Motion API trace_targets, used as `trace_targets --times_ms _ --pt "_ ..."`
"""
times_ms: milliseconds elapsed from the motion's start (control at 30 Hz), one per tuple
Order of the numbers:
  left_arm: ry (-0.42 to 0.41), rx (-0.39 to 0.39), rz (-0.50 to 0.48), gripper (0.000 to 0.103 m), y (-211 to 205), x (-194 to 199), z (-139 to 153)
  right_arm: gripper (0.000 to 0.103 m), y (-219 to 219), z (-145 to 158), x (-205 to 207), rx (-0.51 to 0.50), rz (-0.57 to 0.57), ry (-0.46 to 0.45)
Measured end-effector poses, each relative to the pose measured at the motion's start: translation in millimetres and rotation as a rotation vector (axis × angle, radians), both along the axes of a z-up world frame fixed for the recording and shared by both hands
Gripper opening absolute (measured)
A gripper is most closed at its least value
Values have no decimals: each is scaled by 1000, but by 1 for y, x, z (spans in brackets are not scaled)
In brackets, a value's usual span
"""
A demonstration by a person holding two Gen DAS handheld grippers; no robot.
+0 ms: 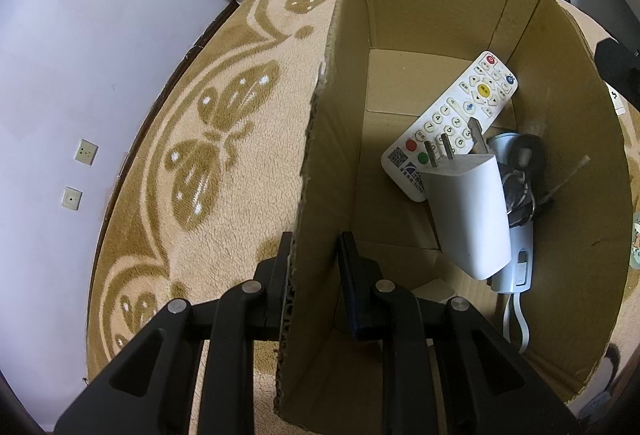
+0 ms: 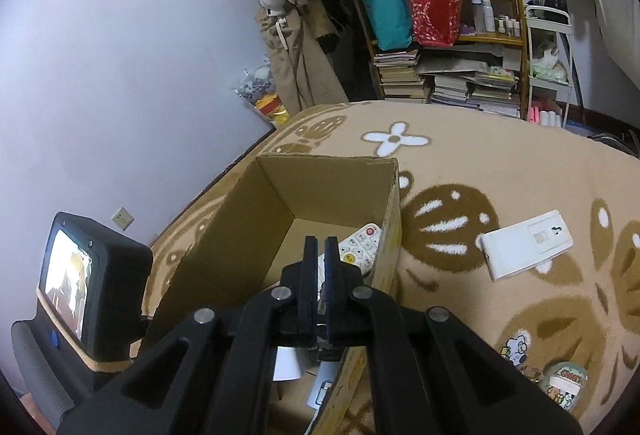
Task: Organize rigid objects
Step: 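Move the right gripper back over the remaining key with tag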
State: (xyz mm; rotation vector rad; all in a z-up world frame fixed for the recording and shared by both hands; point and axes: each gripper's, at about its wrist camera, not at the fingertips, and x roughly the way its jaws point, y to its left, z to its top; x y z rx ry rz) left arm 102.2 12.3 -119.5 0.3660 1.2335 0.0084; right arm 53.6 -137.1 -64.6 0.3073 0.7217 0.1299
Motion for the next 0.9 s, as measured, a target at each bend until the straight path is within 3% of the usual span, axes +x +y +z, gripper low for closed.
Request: trace_targets --times_ms 233,400,500,600,900 --pt "0 3 0 21 0 0 -1 10 -7 7 -4 -40 -17 -7" --pt "0 2 0 21 0 0 -1 53 -28 14 -14 -26 -71 -14" --pt "0 3 0 21 0 0 -1 72 -42 15 -17 -41 -107 0" --pt "0 3 0 21 0 0 -1 85 -53 10 -17 -67 -138 59" --pt "0 4 -1 21 0 0 -1 85 -74 -26 -18 -39 -159 230"
